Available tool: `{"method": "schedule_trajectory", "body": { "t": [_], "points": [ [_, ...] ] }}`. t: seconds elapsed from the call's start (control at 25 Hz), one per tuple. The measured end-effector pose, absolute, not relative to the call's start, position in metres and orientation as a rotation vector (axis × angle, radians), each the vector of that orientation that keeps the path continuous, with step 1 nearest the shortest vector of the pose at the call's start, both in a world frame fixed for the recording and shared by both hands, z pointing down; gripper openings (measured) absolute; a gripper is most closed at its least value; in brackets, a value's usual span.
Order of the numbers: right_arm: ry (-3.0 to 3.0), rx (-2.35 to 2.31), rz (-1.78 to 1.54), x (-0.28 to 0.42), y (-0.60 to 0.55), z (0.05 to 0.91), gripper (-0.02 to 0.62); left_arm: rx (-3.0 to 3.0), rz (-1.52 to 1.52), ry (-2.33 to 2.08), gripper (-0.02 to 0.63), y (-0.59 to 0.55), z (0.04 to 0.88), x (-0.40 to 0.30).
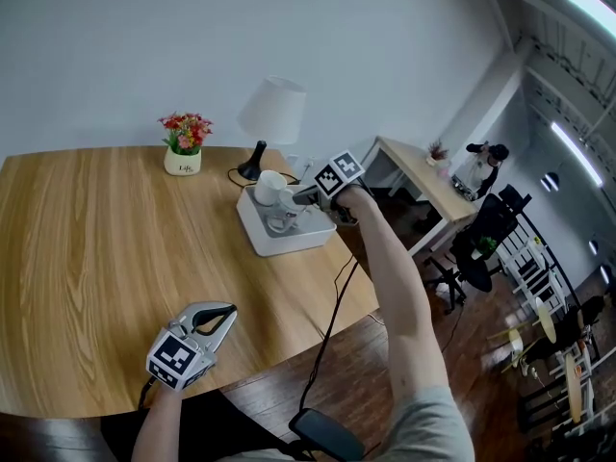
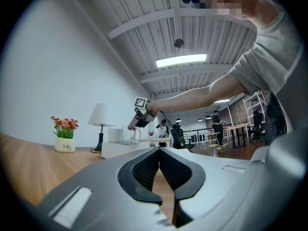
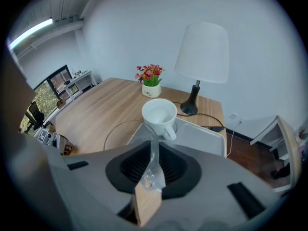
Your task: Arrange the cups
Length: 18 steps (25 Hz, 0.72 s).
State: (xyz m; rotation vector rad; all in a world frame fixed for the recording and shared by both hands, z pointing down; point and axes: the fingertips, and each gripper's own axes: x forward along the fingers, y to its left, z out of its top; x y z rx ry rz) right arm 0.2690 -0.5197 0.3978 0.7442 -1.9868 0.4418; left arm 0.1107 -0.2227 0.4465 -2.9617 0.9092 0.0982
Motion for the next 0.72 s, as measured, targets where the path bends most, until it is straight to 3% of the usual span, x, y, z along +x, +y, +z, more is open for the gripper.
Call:
{"method": "schedule_trajectory", "body": {
  "t": [0.72],
  "points": [
    [-2.048,0.792,0.396,0.283,-0.508,0.365,0.067,-2.960,0.092,0.916,0.009,-0.223,0.448,0.110]
  ]
}}
